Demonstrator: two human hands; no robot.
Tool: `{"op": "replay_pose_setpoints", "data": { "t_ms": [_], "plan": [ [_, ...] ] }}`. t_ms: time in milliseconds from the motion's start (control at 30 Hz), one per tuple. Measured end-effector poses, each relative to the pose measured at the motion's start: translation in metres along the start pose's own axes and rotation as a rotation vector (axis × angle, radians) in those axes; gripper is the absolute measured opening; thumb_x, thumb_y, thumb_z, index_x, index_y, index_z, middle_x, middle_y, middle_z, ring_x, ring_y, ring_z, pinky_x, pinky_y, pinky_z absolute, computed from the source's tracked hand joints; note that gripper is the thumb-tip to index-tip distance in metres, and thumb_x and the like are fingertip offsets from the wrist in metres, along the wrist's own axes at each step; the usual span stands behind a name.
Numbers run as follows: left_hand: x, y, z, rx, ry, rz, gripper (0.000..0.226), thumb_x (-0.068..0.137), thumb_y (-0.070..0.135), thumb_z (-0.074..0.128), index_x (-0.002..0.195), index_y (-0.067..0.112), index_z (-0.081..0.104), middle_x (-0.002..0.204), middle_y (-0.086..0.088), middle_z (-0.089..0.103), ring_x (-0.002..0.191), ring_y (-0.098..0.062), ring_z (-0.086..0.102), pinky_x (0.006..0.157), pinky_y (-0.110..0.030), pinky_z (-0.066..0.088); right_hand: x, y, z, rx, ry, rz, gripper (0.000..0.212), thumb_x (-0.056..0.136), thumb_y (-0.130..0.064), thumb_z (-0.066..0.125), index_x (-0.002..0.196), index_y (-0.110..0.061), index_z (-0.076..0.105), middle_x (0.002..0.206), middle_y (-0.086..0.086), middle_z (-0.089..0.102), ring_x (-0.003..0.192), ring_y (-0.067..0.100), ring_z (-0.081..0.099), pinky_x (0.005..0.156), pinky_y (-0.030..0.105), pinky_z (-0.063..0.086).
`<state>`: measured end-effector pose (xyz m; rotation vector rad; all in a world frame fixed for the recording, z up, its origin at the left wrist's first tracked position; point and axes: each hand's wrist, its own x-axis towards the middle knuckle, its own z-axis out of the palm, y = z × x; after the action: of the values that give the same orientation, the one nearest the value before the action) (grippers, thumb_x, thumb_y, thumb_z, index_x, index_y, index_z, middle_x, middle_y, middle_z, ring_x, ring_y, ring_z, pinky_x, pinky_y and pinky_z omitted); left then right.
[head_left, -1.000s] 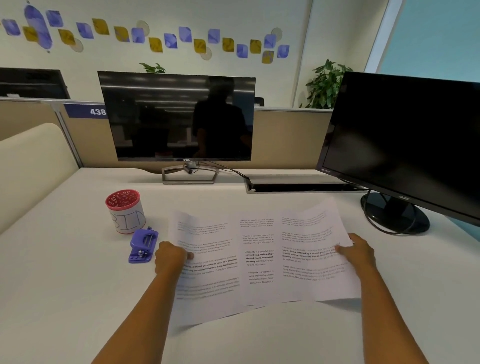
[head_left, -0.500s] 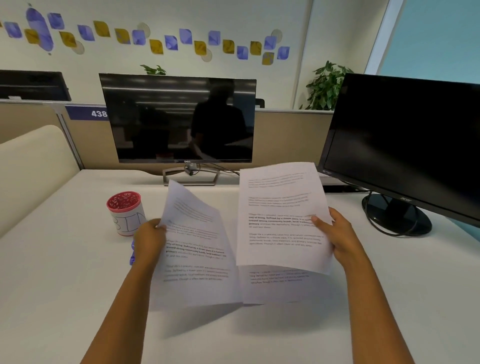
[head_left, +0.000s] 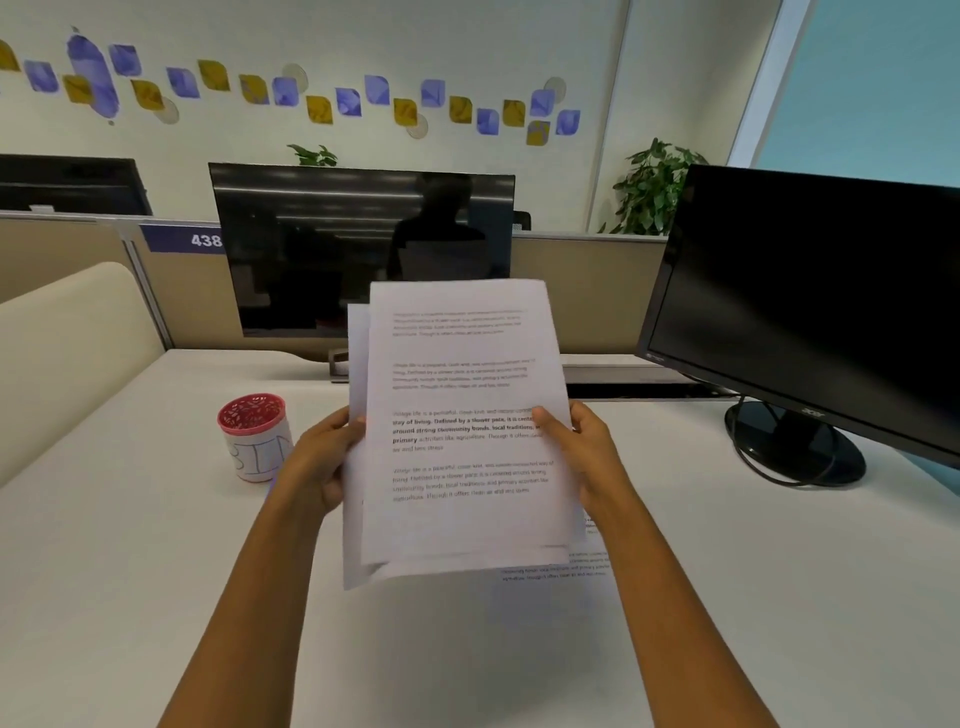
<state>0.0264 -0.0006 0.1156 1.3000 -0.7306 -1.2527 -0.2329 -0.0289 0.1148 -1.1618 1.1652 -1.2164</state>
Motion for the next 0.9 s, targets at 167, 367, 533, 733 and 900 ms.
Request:
{"op": "replay_pose_setpoints", "data": {
  "t_ms": [167,367,533,733,900],
  "plan": [
    [0.0,-0.009,0.006,0.038,-0.037,-0.025,0.031,0.093,0.029,0.049,0.113,0.01,0.061,0.1,-0.016,0.072,0.075,-0.026,0.071,0.064,-0.04,0.06,0.002,0.016,0.004,-0.055,-0.024,0.068,0.039,0.082,-0.027,0.069,0.115,-0.012,0.055,0.115,0.012,0.067,0.097,0.03,0.068,0.089,0.051,0.054],
    [-0.002,-0.016,0.017,0.174,0.033,0.073,0.033,0.095,0.036,0.043,0.119,0.015,0.051,0.109,-0.011,0.064,0.087,-0.025,0.066,0.073,-0.04,0.056,0.003,0.028,0.01,-0.142,0.03,-0.002,0.041,0.082,-0.024,0.069,0.116,-0.022,0.045,0.116,0.007,0.062,0.099,0.027,0.065,0.088,0.045,0.055],
    [0.003,-0.021,0.011,0.135,0.033,0.04,0.035,0.093,0.013,0.049,0.128,0.013,0.047,0.114,-0.015,0.062,0.084,-0.03,0.064,0.081,-0.05,0.053,0.016,0.043,-0.013,-0.4,0.164,0.077,0.056,0.086,-0.035,0.062,0.133,-0.016,0.037,0.128,0.013,0.056,0.112,0.029,0.057,0.094,0.039,0.047],
    [0.008,-0.023,0.003,0.059,0.078,-0.028,0.038,0.093,0.012,0.049,0.131,0.015,0.045,0.113,-0.013,0.06,0.094,-0.035,0.061,0.088,-0.057,0.049,0.012,0.075,-0.051,-1.246,0.196,0.543,0.091,0.074,-0.058,0.065,0.139,-0.004,0.03,0.141,0.017,0.035,0.131,0.03,0.036,0.103,0.038,0.037],
    [0.014,-0.028,-0.001,0.036,0.085,-0.044,0.041,0.093,0.012,0.049,0.134,0.014,0.044,0.118,-0.016,0.06,0.096,-0.036,0.061,0.092,-0.06,0.047,0.009,0.086,-0.059,-1.348,0.231,0.575,0.089,0.072,-0.062,0.064,0.133,-0.005,0.033,0.138,0.016,0.036,0.126,0.026,0.039,0.099,0.032,0.04]
  ]
}}
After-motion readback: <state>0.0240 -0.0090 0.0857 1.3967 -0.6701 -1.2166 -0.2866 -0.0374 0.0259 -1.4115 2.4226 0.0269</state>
